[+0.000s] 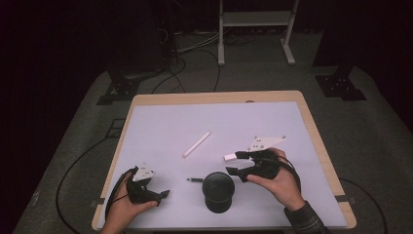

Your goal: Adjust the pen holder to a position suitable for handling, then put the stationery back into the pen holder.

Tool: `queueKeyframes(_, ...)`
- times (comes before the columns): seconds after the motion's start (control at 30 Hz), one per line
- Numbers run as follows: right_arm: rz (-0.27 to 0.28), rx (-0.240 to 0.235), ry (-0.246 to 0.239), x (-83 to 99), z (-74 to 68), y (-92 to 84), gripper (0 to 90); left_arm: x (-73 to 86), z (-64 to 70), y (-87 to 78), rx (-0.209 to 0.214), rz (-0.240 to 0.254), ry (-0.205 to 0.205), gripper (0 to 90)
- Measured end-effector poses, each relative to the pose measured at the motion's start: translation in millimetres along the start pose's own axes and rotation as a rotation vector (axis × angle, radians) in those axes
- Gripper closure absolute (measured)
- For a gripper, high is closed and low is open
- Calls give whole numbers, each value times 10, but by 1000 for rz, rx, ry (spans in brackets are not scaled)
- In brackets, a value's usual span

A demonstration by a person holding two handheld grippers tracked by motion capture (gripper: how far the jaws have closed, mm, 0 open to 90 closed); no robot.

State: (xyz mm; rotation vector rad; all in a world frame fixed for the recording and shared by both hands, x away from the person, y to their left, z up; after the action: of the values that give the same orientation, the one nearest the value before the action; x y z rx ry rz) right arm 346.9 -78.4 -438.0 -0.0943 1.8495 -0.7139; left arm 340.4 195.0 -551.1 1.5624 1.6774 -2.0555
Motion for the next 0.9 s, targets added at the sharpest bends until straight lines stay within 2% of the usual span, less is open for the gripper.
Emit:
queueKeyframes(0.2,22,32,17,5,92,-99,273,0,0,0,1,0,-1,5)
queueKeyframes(0.4,16,84,28,67,198,-180,247,-2,1,2,0,1,-3,5)
queueKeyframes(0.9,-7,195,65,465,470,-424,220,-1,-3,1,-1,0,3,4)
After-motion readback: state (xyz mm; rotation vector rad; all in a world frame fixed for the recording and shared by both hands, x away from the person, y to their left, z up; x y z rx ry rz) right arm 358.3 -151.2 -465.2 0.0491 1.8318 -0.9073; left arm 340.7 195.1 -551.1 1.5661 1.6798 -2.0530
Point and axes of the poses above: each handheld gripper's, and its own axes: y roughly forward along the jaws, x roughly out of its underside, z roughly to its right, the point moved 10 cm from there along y, roughly forward along the jaws, and after that the axes turned 8 degrees about -x, right-handed, at the moved point
